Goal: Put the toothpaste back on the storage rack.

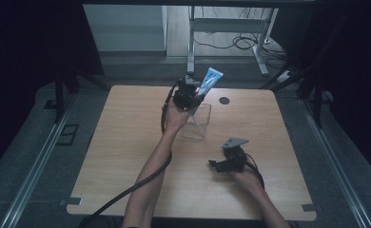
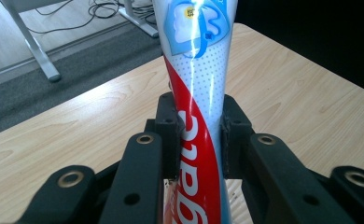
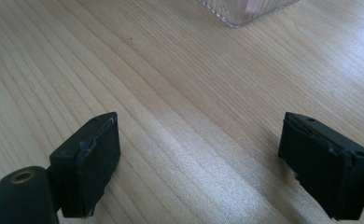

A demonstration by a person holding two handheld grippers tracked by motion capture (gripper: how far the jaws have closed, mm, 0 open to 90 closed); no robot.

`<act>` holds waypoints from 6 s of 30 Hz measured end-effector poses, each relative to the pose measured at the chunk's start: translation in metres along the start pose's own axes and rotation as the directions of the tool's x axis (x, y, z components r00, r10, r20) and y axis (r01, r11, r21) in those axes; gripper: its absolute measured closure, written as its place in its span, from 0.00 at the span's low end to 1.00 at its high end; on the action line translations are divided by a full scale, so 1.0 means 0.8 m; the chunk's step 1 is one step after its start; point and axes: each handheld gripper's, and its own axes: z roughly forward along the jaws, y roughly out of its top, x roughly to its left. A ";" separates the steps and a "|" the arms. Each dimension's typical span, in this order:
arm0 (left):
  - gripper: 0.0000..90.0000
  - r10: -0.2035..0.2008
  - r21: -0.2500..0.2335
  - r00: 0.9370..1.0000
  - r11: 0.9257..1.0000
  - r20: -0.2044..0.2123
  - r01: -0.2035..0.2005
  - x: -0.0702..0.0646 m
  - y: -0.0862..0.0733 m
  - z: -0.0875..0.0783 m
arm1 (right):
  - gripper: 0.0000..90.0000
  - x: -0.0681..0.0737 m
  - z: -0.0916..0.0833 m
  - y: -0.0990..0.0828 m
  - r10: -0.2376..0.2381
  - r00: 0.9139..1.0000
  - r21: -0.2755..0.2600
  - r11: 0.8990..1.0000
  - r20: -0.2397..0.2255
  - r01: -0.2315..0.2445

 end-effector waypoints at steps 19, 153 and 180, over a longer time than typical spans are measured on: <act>0.82 0.025 0.030 0.999 0.999 -0.025 -0.024 -0.004 -0.021 0.027 | 0.14 0.000 0.000 0.000 -0.001 1.000 0.001 1.000 0.001 0.001; 0.16 0.023 0.093 0.993 0.995 0.114 -0.034 -0.009 -0.046 -0.022 | 0.14 0.000 0.000 0.000 -0.002 1.000 0.000 1.000 0.001 0.002; 0.15 0.075 0.042 0.987 0.996 0.140 -0.081 -0.024 -0.060 -0.064 | 0.14 0.000 0.000 0.000 -0.002 1.000 0.000 1.000 0.002 0.002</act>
